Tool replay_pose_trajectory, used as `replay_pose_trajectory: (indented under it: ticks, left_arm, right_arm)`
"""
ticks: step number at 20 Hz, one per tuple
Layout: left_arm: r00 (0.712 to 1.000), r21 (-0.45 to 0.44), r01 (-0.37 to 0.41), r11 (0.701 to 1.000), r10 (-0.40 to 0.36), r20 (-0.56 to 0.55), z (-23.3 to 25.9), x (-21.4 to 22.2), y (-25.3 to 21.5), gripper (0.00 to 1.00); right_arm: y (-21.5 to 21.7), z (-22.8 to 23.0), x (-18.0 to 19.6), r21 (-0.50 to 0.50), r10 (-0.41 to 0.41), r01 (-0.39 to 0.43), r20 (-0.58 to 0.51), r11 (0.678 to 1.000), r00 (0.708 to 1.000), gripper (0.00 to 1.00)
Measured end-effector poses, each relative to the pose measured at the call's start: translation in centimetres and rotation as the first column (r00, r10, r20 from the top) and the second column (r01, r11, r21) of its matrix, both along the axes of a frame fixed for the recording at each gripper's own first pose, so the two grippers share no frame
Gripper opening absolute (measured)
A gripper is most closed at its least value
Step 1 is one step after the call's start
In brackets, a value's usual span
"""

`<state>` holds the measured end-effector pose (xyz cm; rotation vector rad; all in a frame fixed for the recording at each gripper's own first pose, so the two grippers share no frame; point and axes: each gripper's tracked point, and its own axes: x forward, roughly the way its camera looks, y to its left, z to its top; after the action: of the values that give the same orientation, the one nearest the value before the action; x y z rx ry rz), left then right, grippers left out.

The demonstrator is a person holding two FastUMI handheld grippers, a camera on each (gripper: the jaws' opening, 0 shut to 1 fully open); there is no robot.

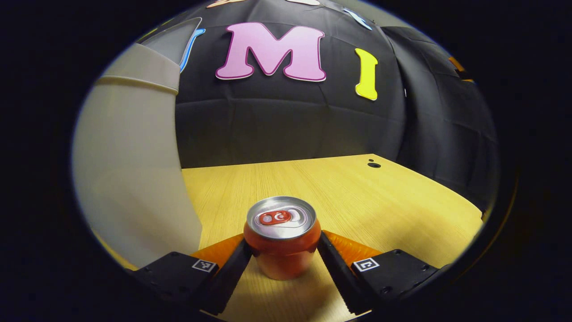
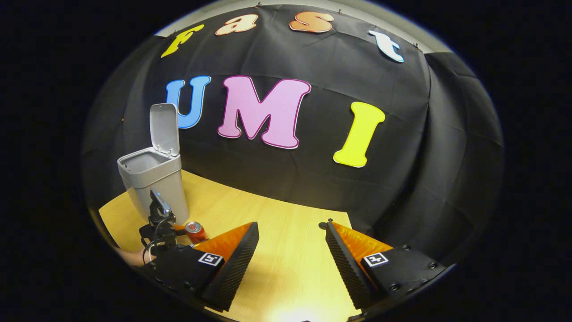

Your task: Press the lid of the desktop garbage bin to open it, pick up the crumpled paper on the desktop and throw it into the bin, then pick up the pop can on the desktop and drop it into the bin, and finally close the garbage bin lid.

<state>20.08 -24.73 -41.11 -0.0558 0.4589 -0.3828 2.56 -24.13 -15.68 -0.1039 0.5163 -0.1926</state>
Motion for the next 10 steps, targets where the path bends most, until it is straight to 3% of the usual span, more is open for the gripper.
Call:
replay_pose_trajectory:
  ticks: [5,10]
  left_arm:
    - [0.999,0.022,0.037,0.999,-0.037,0.011,1.4,-0.3,-0.7,0.88]
    - [0.993,0.038,0.065,0.997,-0.068,0.098,8.5,-0.5,-0.5,0.87]
  right_arm:
    - [0.7,-0.4,0.8,0.026,0.002,-0.002,0.003,1.0,1.0,0.97]
    - [1.1,-0.3,1.6,0.046,0.016,-0.016,0.01,0.999,1.0,0.97]
